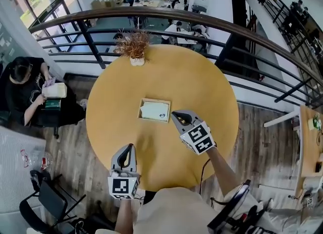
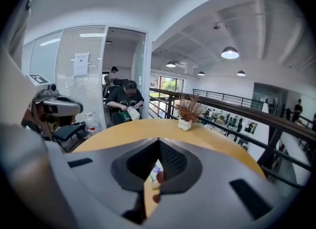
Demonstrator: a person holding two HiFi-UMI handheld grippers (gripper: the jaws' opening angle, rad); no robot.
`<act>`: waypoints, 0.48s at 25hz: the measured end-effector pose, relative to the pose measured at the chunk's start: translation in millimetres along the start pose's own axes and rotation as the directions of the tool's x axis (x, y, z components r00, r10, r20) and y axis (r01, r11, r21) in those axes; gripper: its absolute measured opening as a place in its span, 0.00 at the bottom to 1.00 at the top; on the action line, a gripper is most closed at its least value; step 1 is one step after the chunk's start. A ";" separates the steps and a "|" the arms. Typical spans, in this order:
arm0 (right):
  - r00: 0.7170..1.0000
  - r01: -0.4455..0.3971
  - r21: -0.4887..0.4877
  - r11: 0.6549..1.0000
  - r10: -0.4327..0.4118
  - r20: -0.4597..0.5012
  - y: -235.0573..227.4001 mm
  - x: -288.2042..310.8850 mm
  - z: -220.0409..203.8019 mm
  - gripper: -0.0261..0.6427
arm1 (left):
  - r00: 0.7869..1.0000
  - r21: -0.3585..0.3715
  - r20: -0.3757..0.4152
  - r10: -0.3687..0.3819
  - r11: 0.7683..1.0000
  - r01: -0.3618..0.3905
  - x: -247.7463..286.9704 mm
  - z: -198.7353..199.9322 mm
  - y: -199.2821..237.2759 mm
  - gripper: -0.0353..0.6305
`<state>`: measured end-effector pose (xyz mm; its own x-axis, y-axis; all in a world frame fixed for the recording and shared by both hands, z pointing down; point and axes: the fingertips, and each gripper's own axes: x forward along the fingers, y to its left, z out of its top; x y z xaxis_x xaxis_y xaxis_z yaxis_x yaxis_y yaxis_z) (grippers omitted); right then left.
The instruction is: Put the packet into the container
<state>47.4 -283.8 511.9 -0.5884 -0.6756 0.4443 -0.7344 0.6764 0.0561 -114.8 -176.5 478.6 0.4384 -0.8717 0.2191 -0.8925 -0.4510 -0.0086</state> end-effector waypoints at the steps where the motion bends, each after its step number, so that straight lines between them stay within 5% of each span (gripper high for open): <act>1: 1.000 0.009 0.005 1.000 -0.009 0.012 1.9 -6.0 1.4 0.05 | 1.000 0.008 0.004 -0.007 1.000 0.007 1.6 1.7 -2.5 0.06; 12: 0.986 0.113 0.026 0.993 -0.116 0.117 24.0 -62.6 -2.1 0.05 | 0.994 0.086 0.038 -0.102 0.991 0.098 5.5 20.7 -32.5 0.06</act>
<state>67.4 -224.6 487.4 -0.5350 -0.7788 0.3275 -0.8048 0.5877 0.0829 -81.2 -170.7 459.9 0.5307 -0.8278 0.1820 -0.8325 -0.5494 -0.0714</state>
